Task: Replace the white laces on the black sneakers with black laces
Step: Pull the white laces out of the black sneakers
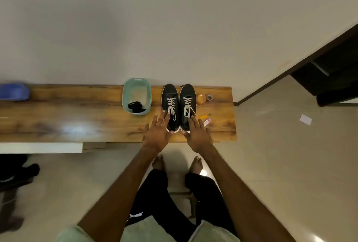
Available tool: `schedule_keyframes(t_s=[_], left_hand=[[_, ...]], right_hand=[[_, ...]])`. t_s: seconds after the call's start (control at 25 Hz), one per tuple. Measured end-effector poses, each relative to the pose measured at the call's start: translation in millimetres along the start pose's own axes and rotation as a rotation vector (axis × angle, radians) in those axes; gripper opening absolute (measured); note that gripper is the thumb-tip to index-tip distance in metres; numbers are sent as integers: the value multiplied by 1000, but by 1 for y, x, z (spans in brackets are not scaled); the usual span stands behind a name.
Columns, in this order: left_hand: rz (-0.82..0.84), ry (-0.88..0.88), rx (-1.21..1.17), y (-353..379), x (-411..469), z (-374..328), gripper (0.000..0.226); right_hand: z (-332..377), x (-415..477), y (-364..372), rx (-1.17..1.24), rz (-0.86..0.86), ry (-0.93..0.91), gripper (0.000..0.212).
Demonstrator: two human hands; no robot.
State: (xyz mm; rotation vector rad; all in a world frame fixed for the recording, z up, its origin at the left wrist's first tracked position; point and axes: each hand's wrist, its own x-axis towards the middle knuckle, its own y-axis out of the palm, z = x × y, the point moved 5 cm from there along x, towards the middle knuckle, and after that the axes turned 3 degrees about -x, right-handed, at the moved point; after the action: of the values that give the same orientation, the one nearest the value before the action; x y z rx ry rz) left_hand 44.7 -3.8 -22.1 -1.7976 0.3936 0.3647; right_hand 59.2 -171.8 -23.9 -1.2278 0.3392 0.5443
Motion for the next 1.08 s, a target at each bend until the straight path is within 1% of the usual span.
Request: schedule_keyframes(t_s=[0.16, 0.24, 0.36, 0.48, 0.6, 0.72, 0.84, 0.96, 1.08], left_hand=[[62, -66, 21, 39, 13, -1, 75], [83, -67, 52, 62, 20, -1, 74], [84, -47, 77, 92, 39, 3, 73], [95, -19, 104, 122, 58, 8, 74], [69, 13, 153, 152, 76, 16, 73], [24, 29, 173, 181, 89, 22, 72], [-68, 23, 130, 200, 95, 27, 72], [-201, 40, 76, 216, 97, 29, 74], [-267, 62, 79, 221, 95, 34, 73]], right_hand=[[-15, 21, 27, -79, 78, -1, 62], [-20, 33, 43, -92, 98, -1, 60], [-27, 58, 65, -90, 89, 8, 59], [-34, 83, 90, -70, 52, 28, 64], [-44, 102, 120, -72, 23, 53, 63], [-53, 113, 152, -44, -52, 56, 58], [-58, 121, 172, 16, -190, 50, 63], [-62, 125, 185, 56, -323, 12, 66], [-63, 123, 191, 64, -381, -36, 67]])
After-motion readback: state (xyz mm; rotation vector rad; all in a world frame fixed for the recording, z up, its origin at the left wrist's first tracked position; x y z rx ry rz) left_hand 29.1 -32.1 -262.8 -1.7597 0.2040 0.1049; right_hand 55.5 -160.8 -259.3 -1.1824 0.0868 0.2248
